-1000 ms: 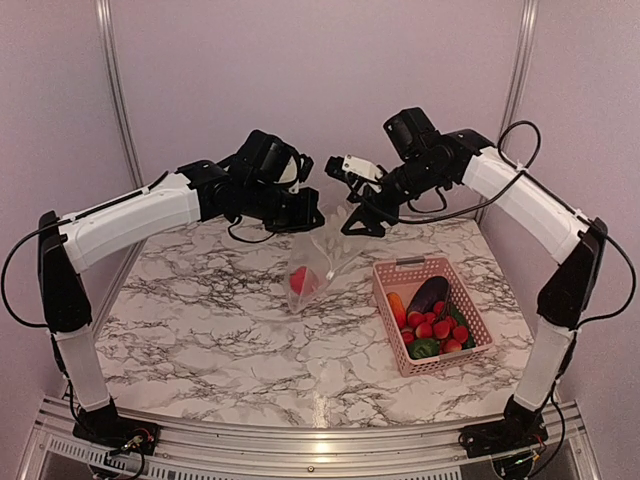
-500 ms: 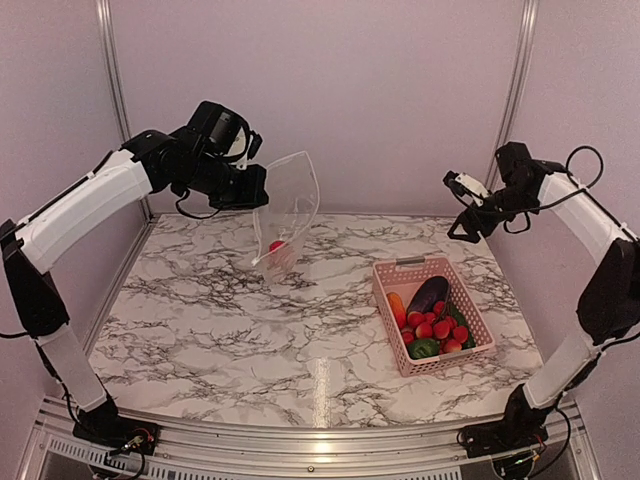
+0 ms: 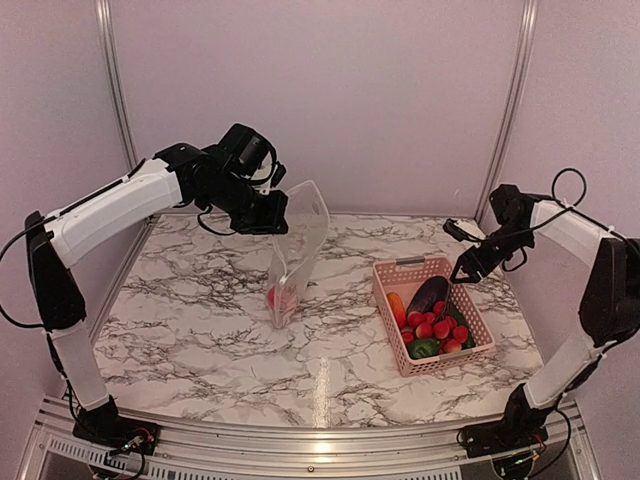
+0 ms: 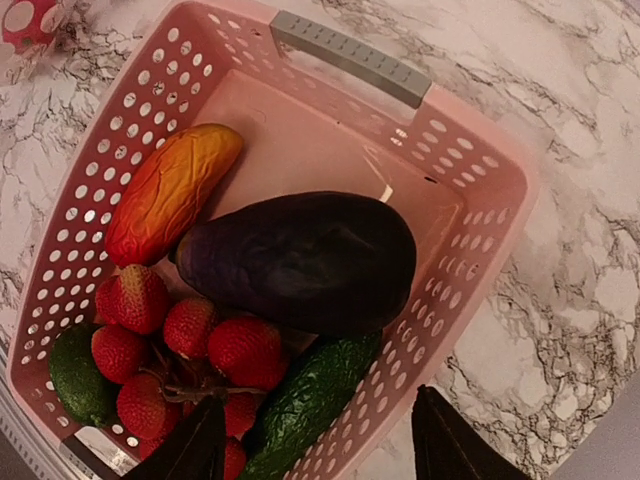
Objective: Place the food in the zip-top bag and seal the zipper
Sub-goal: Pick up the fake vegetable from the bin.
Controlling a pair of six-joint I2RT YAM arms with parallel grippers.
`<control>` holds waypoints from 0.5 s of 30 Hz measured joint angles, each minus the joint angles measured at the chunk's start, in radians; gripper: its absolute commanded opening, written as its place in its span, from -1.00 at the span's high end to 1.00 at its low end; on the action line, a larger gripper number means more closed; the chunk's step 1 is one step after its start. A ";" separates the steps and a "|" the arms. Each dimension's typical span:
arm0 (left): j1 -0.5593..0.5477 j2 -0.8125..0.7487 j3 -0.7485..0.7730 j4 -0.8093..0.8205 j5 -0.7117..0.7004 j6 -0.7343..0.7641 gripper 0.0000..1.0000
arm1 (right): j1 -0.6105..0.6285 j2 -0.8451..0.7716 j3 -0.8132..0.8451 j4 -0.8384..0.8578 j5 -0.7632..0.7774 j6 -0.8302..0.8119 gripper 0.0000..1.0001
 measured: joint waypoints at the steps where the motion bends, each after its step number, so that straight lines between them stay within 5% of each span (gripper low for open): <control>1: 0.000 0.005 0.000 0.001 0.002 -0.006 1.00 | 0.000 -0.005 -0.028 0.008 0.000 0.011 -0.21; 15: -0.001 0.015 0.000 0.040 0.018 -0.045 1.00 | 0.000 0.045 -0.083 0.058 -0.015 0.156 -0.16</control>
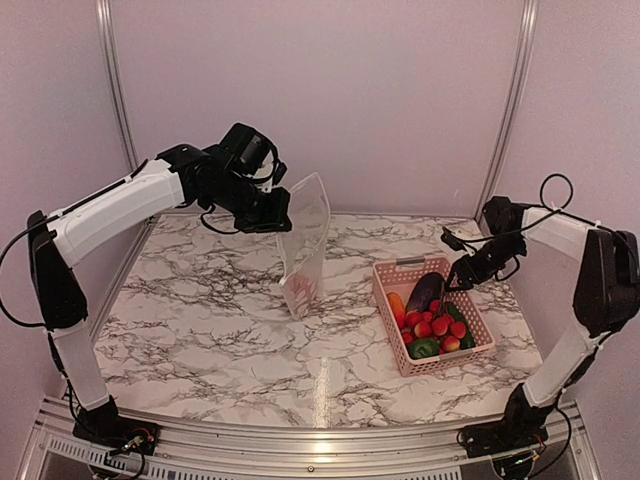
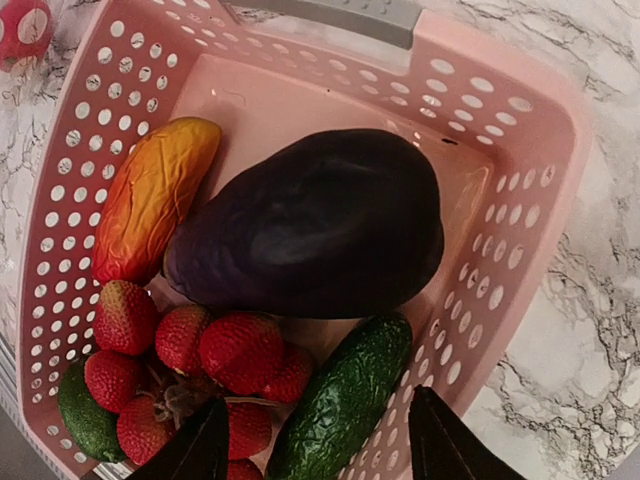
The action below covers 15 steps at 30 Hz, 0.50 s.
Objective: Place the food in the zip-top bag and seal the zipper
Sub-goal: Pick up the fake vegetable from the bin.
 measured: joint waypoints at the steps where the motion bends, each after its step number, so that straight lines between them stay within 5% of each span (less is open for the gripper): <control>1: 0.000 0.002 0.000 0.002 0.000 0.000 1.00 | 0.000 0.018 0.005 0.000 -0.003 0.004 -0.15; 15: 0.000 0.016 0.002 0.007 -0.002 -0.021 1.00 | 0.000 0.145 0.105 0.032 -0.109 0.050 -0.28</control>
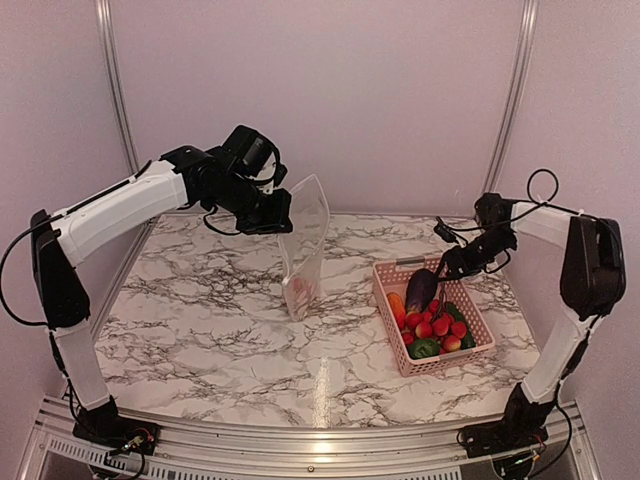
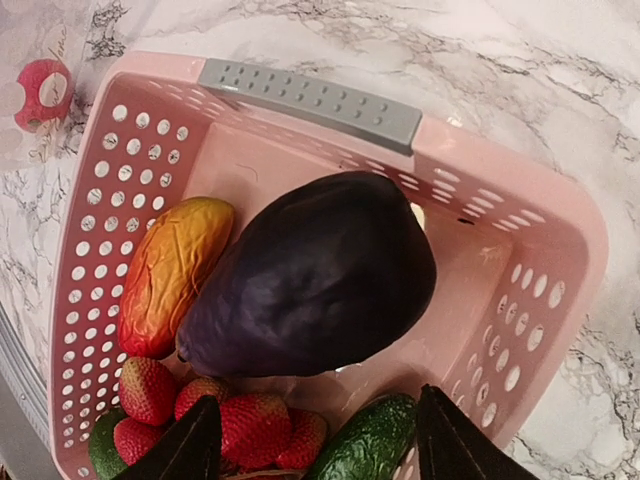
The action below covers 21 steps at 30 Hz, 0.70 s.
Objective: Place the food in the zip-top bag and seal the zipper
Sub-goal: Pick up the fake vegetable from the bin.
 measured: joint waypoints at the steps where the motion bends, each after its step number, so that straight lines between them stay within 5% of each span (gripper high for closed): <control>1: 0.000 0.000 0.000 0.000 -0.001 -0.002 1.00 | 0.000 0.014 0.008 0.003 -0.007 0.002 -0.29; 21: 0.000 0.029 0.019 -0.001 -0.044 -0.039 1.00 | 0.147 0.096 0.026 0.058 0.050 0.129 -0.70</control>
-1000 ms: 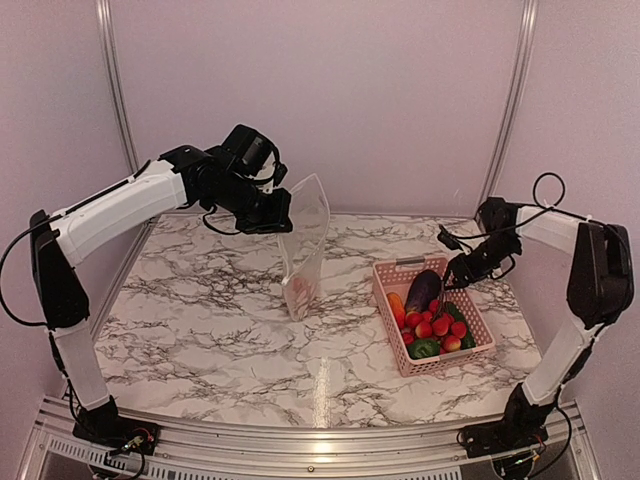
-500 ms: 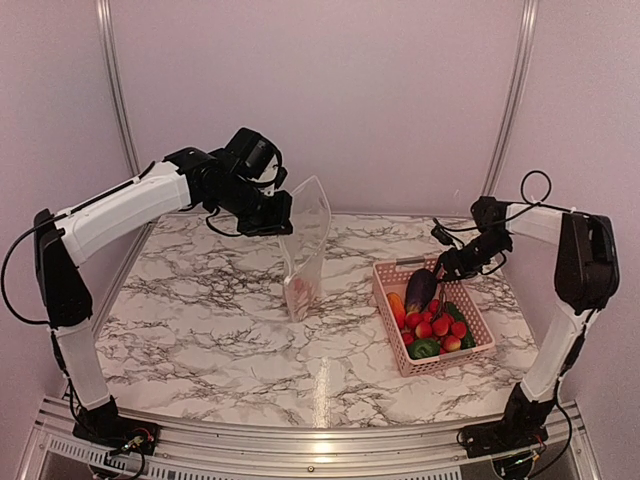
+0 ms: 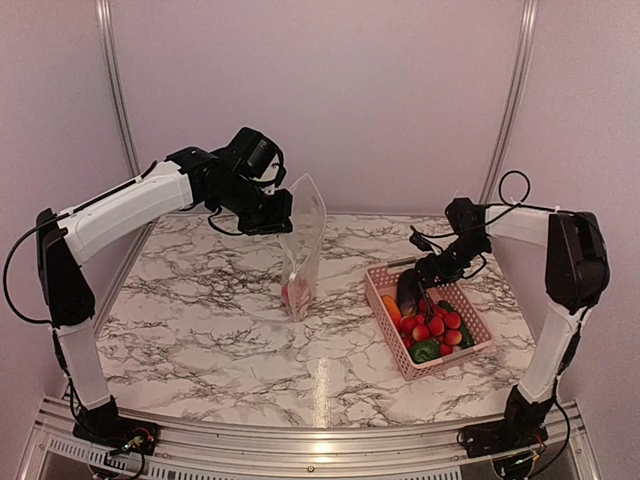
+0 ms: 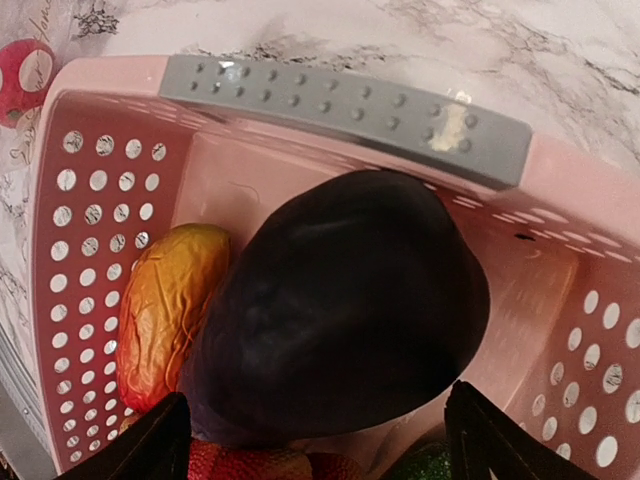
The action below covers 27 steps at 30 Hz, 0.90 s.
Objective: Place the food in the zip-top bag and seal the zipper
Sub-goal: Pick up the fake vegetable from the bin.
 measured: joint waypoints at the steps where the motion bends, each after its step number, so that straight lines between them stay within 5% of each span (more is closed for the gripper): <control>1: 0.000 0.000 0.000 0.000 0.000 -0.005 1.00 | 0.001 0.007 0.000 0.000 0.007 0.006 -0.70; 14: 0.000 0.000 0.000 -0.002 0.000 -0.012 1.00 | 0.004 0.107 0.068 0.016 -0.105 0.057 -0.74; 21: 0.000 0.008 0.002 -0.004 0.003 -0.014 1.00 | 0.004 0.128 0.068 0.025 -0.142 0.071 -0.22; 27: 0.000 0.021 0.016 -0.006 0.012 -0.015 1.00 | 0.004 0.124 0.069 0.024 -0.131 0.065 -0.03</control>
